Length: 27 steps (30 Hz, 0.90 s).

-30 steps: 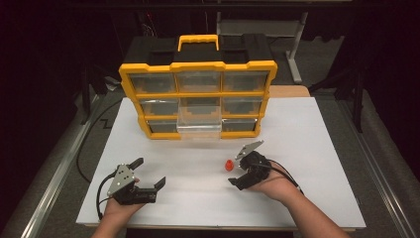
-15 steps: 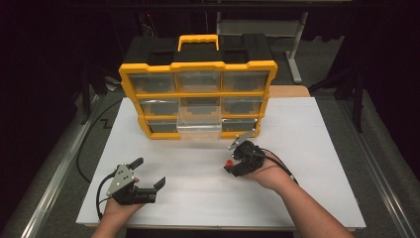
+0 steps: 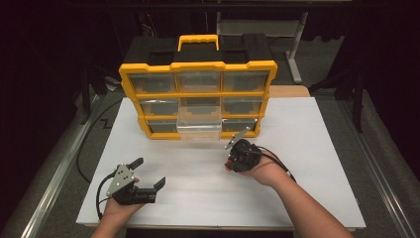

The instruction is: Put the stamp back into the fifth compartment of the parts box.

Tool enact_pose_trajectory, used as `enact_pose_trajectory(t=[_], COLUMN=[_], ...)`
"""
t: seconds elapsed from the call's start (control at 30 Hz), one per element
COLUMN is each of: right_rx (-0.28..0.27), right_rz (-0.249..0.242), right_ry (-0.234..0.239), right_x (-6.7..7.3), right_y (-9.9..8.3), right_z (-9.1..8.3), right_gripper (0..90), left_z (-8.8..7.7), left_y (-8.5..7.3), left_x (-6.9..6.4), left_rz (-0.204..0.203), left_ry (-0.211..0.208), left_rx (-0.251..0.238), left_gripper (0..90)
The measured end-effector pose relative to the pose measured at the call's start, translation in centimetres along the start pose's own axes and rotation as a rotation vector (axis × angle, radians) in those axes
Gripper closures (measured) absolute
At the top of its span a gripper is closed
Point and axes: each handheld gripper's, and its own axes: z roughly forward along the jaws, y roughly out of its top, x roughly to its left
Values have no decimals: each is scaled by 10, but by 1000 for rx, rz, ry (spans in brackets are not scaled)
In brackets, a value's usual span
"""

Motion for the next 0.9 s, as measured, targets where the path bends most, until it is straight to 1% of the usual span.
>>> enact_pose_trajectory(t=[0.1, 0.23, 0.4, 0.53, 0.77, 0.9], right_rx=[4, 10, 6, 16, 25, 37], right_rz=[0, -12, -28, -28, -41, -45], right_ry=[-3, -5, -6, -3, 13, 33], right_x=[0, 2, 2, 3, 4, 4], right_y=[0, 1, 2, 2, 1, 1], right_z=[0, -1, -4, -8, -16, -22], right_gripper=[729, 735, 735, 736, 736, 735], left_z=[0, 0, 0, 0, 0, 0], left_y=[0, 0, 0, 0, 0, 0], left_x=[0, 0, 0, 0, 1, 1], left_rz=[-1, -5, -5, -6, -5, -4], left_ry=[0, -1, -1, -1, 3, 2], left_rx=[-1, -3, -4, -4, -4, -5], left_gripper=[3, 3, 3, 3, 3, 3])
